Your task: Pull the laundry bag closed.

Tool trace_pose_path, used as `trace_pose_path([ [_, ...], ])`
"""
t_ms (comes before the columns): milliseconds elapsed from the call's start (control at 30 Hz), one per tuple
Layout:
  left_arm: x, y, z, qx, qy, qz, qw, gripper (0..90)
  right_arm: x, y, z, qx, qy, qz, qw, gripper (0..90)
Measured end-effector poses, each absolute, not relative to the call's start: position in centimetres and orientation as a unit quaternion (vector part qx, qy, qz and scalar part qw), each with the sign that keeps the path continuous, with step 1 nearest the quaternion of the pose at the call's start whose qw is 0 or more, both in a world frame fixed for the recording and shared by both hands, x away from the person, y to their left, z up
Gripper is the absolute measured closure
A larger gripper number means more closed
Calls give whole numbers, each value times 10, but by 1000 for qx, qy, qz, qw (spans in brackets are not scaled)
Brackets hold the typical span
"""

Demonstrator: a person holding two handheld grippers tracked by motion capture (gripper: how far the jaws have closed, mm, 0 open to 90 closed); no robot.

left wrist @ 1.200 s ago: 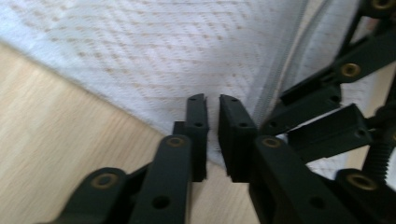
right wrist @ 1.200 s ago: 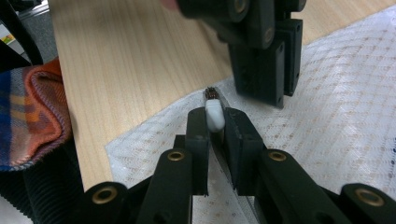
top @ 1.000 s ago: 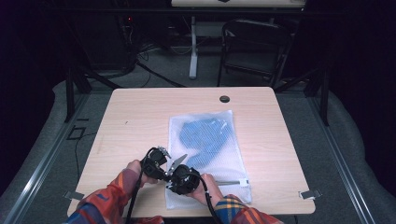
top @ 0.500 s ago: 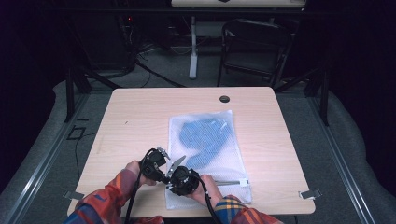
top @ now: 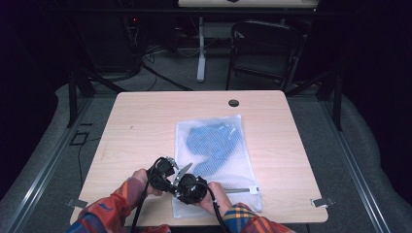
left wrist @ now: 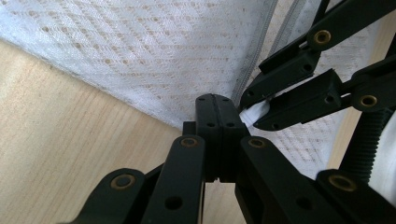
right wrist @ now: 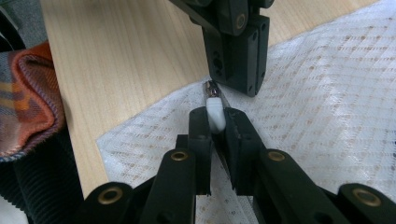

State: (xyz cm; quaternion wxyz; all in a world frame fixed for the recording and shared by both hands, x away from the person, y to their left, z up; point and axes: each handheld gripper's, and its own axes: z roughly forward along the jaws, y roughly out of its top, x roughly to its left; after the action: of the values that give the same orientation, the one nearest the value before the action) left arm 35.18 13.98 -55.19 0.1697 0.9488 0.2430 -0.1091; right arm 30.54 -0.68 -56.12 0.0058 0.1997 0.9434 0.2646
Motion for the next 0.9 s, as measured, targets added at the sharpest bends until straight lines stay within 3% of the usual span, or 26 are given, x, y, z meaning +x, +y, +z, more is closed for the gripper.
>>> trace_pose_path([
  [467, 348, 138, -554, 940, 264, -105, 190, 900, 308, -10, -560, 196, 945, 261, 4, 820],
  [667, 349, 139, -554, 941, 259, -105, 189, 900, 310, -15, -558, 198, 948, 250, 0, 819],
  [700, 353, 141, -552, 951, 231, -108, 173, 900, 311, -16, -558, 198, 948, 250, 1, 819],
  [733, 349, 139, -554, 941, 259, -105, 190, 900, 311, -16, -558, 198, 948, 250, -1, 819],
  [800, 349, 139, -554, 941, 258, -104, 190, 900, 310, -16, -558, 199, 948, 249, 1, 820],
  [833, 353, 141, -552, 952, 228, -105, 174, 900, 310, -16, -557, 198, 949, 246, 0, 819],
  [900, 351, 140, -554, 947, 242, -104, 185, 900, 311, -18, -557, 202, 948, 245, -3, 819],
])
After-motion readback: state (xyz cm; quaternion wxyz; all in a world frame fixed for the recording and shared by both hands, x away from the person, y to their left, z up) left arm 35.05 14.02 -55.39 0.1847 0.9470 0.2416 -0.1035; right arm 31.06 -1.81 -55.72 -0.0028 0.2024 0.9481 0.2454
